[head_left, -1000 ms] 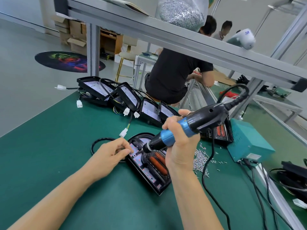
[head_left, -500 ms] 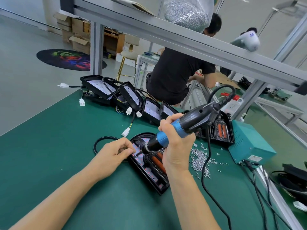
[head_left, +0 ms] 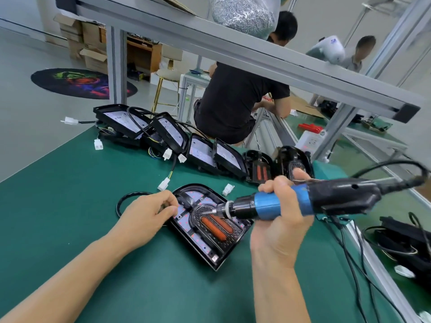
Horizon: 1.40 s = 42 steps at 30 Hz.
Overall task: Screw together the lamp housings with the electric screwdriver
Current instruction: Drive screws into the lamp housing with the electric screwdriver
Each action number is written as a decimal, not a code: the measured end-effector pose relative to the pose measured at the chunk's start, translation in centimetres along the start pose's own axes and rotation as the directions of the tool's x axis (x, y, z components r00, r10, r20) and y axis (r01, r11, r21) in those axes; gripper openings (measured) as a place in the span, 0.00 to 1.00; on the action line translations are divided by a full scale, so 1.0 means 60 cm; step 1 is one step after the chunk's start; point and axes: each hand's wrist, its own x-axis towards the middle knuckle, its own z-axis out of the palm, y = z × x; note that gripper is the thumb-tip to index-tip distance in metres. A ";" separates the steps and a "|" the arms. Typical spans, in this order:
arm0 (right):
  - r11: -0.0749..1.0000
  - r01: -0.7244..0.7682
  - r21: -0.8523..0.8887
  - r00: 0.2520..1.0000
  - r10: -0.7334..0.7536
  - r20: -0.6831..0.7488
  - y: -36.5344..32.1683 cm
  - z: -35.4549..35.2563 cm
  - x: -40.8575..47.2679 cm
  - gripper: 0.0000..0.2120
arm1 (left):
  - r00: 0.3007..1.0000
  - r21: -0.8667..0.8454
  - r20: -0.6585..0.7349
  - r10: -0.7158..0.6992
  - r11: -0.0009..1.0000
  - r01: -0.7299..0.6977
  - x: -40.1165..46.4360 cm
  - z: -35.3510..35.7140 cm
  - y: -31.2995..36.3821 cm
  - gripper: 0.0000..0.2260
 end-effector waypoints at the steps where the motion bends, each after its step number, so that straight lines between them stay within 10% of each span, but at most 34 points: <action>1: 1.000 0.019 0.013 0.999 -0.018 -0.039 -0.014 -0.014 0.000 0.16 | 1.000 0.053 -0.001 0.004 0.999 -0.004 0.002 0.000 0.004 0.08; 17: 0.990 0.139 -0.017 0.930 -0.137 -0.341 -0.100 -0.158 -0.026 0.14 | 0.958 0.170 0.122 0.259 0.946 -0.277 0.102 0.104 0.182 0.05; 26: 0.994 0.110 -0.012 0.929 -0.107 -0.353 -0.102 -0.178 -0.035 0.14 | 0.852 0.506 0.522 0.029 0.794 -0.337 0.175 0.210 0.215 0.10; 42: 0.998 0.056 -0.014 0.917 -0.057 -0.395 -0.093 -0.188 -0.032 0.14 | 0.844 0.684 0.536 0.018 0.577 -0.446 0.164 0.237 0.223 0.15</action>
